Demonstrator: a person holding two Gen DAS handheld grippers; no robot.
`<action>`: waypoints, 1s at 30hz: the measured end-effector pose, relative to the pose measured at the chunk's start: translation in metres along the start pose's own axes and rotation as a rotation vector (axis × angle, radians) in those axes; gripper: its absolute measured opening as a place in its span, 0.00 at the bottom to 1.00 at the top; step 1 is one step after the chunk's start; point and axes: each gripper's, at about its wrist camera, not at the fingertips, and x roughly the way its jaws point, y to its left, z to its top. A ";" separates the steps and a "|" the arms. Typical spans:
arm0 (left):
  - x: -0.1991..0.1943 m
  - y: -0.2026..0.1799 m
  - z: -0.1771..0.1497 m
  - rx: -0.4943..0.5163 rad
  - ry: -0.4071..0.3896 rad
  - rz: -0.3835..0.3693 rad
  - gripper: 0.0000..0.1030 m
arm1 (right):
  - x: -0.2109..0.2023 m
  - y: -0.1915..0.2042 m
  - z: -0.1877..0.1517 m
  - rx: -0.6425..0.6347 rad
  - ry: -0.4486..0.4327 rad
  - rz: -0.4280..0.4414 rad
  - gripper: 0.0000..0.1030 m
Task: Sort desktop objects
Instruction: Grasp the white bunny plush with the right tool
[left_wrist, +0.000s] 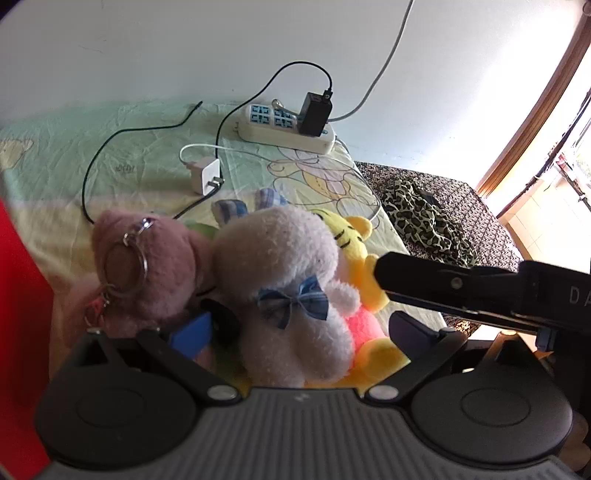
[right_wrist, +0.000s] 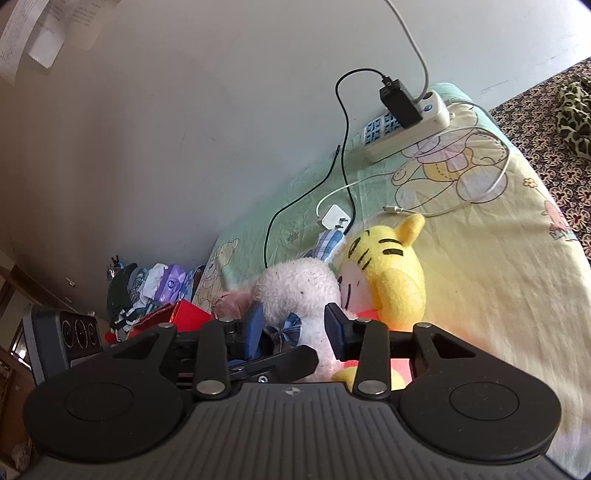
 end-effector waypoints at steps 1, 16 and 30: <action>0.004 -0.001 0.001 0.012 0.003 0.004 0.98 | 0.005 0.000 0.000 -0.013 0.006 -0.003 0.46; 0.030 0.002 0.006 0.088 -0.016 0.042 0.94 | 0.053 -0.024 0.005 0.025 0.082 0.054 0.52; 0.003 -0.011 0.000 0.085 -0.036 -0.011 0.88 | 0.025 -0.001 0.000 -0.091 0.067 0.044 0.42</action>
